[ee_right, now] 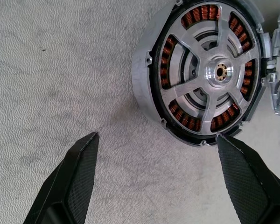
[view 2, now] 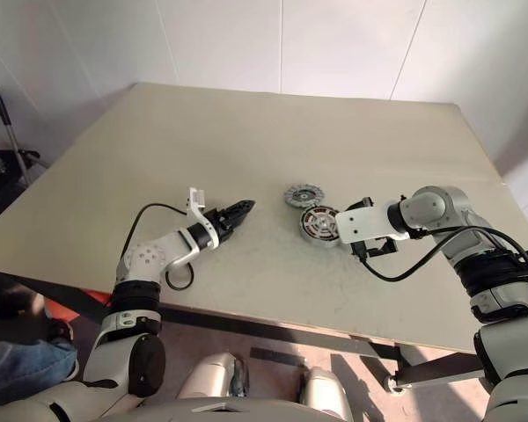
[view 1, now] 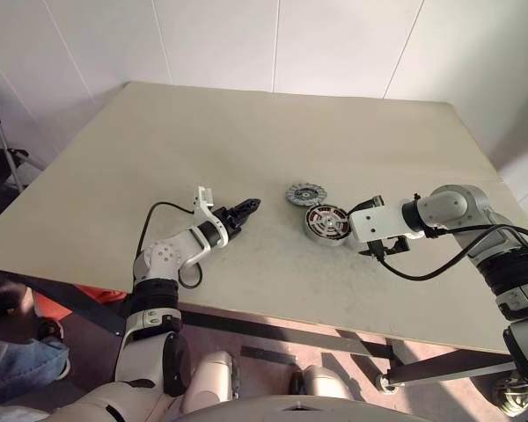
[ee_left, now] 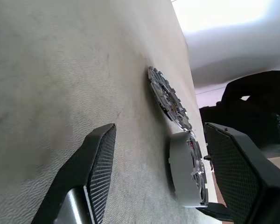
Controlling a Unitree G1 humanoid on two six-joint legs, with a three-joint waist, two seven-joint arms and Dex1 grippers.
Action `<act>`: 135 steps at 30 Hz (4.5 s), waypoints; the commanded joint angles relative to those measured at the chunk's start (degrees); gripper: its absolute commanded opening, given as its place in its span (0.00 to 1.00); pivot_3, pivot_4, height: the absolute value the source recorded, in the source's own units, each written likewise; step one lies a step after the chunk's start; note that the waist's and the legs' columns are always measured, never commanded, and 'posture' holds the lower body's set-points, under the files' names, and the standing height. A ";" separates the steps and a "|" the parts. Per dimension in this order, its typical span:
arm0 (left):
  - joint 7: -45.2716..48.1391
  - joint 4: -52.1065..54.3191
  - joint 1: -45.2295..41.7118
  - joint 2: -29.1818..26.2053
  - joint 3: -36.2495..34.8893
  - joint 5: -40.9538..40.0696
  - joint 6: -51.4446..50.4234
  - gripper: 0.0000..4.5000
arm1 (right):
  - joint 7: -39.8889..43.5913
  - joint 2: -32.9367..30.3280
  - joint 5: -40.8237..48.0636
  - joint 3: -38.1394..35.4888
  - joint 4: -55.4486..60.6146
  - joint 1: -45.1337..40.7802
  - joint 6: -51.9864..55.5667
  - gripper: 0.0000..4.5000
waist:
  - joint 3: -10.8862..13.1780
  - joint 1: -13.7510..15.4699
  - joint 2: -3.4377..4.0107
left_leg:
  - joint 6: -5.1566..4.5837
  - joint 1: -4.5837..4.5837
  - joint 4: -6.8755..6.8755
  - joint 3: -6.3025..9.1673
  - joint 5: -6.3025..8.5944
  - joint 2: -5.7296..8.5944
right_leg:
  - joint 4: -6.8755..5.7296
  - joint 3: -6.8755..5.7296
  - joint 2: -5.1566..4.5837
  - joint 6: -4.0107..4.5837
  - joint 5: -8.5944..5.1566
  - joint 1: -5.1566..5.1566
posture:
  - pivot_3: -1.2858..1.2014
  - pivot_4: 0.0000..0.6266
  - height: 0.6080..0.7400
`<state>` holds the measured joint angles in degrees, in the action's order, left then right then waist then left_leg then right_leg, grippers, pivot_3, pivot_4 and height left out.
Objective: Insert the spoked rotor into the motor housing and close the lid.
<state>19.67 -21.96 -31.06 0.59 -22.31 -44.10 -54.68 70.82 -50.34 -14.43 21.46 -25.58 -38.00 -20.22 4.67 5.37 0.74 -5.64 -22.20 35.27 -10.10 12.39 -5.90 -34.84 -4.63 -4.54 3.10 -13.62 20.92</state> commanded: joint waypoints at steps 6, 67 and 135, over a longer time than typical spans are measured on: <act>-0.03 2.19 -0.58 0.52 0.59 -1.11 0.51 0.71 | -0.54 2.75 -4.62 2.41 -6.20 -6.59 -6.48 1.00 | 0.00 0.05 0.00 | 0.00 0.00 0.05 0.00 0.00 0.00 | -0.04 0.00 0.00 0.00 0.00 -0.02 | 0.52 0.00 1.00; -1.35 7.45 4.74 0.41 1.10 -1.54 3.43 0.72 | -12.33 20.67 19.65 -4.96 21.27 -2.00 75.03 0.00 | -0.04 0.25 -0.18 | 0.60 0.15 0.05 0.02 -0.13 -0.06 | -0.26 0.01 0.01 0.01 0.00 -0.02 | 0.52 0.00 1.00; 10.37 4.82 1.57 -6.52 11.92 3.15 1.61 0.72 | -67.49 42.67 68.63 -62.33 38.48 21.62 112.72 0.00 | -0.05 0.56 0.07 | 1.52 1.08 -1.24 0.01 -0.63 -0.01 | 0.32 0.09 0.08 -0.54 -0.22 -0.54 | 0.52 0.00 1.00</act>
<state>29.73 -18.61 -29.12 -5.59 -10.50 -41.06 -53.07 4.94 -8.13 52.22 -39.54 12.92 -15.09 92.24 4.62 5.94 0.81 -4.11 -21.12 34.02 -10.09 11.75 -5.90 -34.51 -4.54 -4.46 2.56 -13.84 20.38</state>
